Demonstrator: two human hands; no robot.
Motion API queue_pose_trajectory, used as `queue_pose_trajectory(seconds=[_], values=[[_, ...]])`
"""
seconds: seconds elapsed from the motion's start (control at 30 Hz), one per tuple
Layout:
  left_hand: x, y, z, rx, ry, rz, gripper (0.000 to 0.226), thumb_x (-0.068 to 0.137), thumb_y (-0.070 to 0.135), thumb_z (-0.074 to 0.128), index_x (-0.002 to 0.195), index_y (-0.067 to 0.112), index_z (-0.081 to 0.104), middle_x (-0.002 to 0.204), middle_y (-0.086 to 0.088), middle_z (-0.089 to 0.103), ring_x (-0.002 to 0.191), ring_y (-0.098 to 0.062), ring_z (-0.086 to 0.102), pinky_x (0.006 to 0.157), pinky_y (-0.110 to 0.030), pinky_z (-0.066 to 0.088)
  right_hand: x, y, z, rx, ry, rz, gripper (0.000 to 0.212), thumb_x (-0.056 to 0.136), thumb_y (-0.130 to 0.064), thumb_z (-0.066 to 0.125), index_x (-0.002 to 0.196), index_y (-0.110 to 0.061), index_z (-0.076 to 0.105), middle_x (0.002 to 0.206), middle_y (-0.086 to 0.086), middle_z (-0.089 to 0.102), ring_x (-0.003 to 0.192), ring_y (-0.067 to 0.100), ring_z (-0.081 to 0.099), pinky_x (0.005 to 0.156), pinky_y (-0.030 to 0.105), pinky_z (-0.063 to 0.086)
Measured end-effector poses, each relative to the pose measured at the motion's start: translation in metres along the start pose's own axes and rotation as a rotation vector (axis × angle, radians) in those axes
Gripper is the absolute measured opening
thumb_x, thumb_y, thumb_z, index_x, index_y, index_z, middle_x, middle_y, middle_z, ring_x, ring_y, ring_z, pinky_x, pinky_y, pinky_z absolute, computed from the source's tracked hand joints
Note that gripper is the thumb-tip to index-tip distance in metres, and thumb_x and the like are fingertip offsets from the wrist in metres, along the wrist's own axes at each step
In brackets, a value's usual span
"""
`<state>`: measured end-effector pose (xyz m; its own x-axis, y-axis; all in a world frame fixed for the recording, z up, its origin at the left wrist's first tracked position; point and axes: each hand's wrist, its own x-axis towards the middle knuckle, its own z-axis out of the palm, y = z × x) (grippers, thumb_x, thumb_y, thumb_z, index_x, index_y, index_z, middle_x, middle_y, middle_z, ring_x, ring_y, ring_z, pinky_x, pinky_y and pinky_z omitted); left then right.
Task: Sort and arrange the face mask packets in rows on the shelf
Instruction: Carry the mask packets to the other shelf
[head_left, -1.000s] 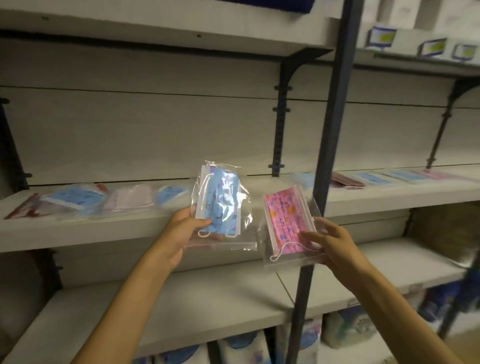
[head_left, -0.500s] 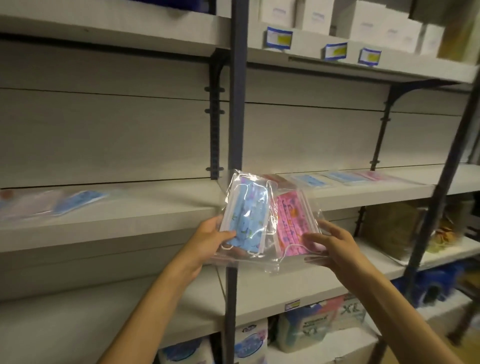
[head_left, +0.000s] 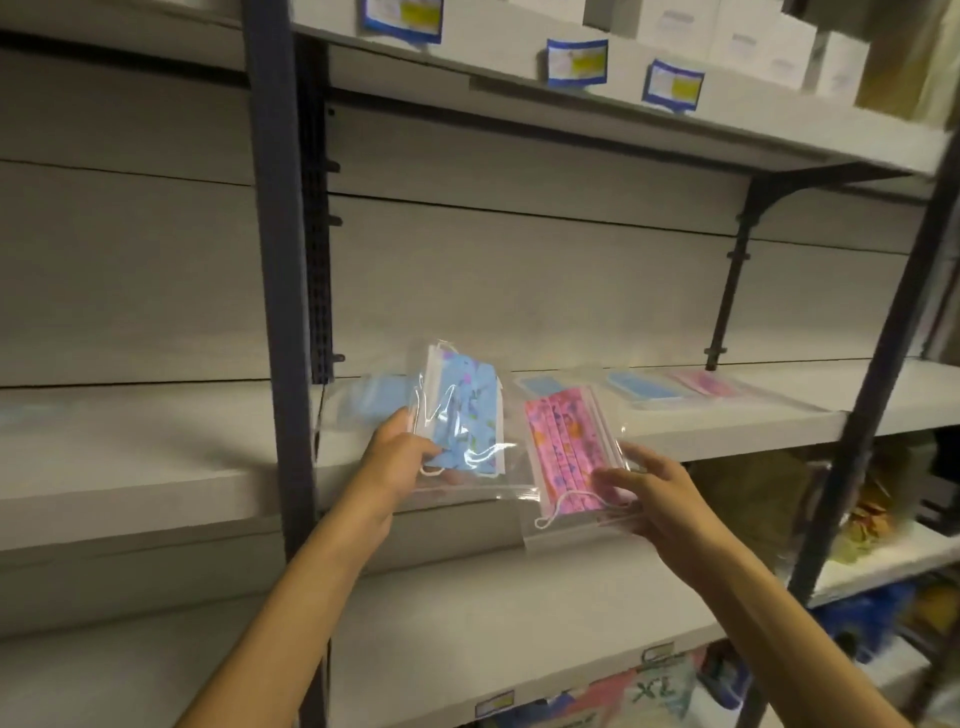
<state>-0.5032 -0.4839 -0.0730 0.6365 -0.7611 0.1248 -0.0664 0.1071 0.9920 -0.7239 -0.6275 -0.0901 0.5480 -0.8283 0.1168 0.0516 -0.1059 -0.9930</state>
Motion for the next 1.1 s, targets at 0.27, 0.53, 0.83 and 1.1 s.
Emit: queue_pose_trajectory(seconds=[0.27, 0.53, 0.83, 1.1], values=[[0.092, 0.008, 0.053, 0.047, 0.214, 0.003, 0.034, 0.084, -0.005, 0.044, 0.101, 0.018, 0.062, 0.102, -0.006, 0.071, 0.083, -0.022, 0.068, 0.061, -0.032, 0.058, 0.092, -0.002, -0.066, -0.039, -0.038, -0.011, 0.027, 0.091, -0.003, 0.063, 0.115, -0.014, 0.068, 0.098, 0.011, 0.077, 0.094, 0.035, 0.073, 0.071, 0.036, 0.058], [0.16, 0.013, 0.125, 0.196, 0.26, -0.059, 0.04, 0.079, 0.007, 0.045, 0.113, 0.022, 0.058, 0.101, -0.012, 0.07, 0.067, -0.025, 0.069, 0.043, -0.03, 0.054, 0.172, 0.0, -0.126, -0.035, -0.061, -0.016, 0.029, 0.089, 0.0, 0.063, 0.114, -0.013, 0.067, 0.095, 0.012, 0.077, 0.084, 0.032, 0.073, 0.059, 0.029, 0.054], [0.205, 0.011, 0.211, 0.644, 0.217, -0.165, 0.036, 0.094, -0.002, 0.044, 0.122, 0.012, 0.06, 0.114, -0.008, 0.065, 0.088, -0.019, 0.055, 0.067, -0.024, 0.044, 0.25, -0.013, -0.197, -0.036, -0.175, -0.038, 0.027, 0.091, 0.002, 0.061, 0.101, -0.022, 0.064, 0.097, 0.015, 0.076, 0.09, 0.037, 0.072, 0.083, 0.049, 0.057], [0.228, -0.022, 0.224, 1.558, 0.181, -0.147, 0.049, 0.092, 0.022, 0.051, 0.139, 0.032, 0.048, 0.139, -0.004, 0.047, 0.132, -0.028, 0.04, 0.106, -0.046, 0.028, 0.289, 0.011, -0.231, -0.097, -0.221, -0.018, 0.023, 0.091, -0.002, 0.063, 0.105, -0.02, 0.066, 0.091, 0.007, 0.077, 0.064, 0.012, 0.07, 0.052, 0.021, 0.048]])
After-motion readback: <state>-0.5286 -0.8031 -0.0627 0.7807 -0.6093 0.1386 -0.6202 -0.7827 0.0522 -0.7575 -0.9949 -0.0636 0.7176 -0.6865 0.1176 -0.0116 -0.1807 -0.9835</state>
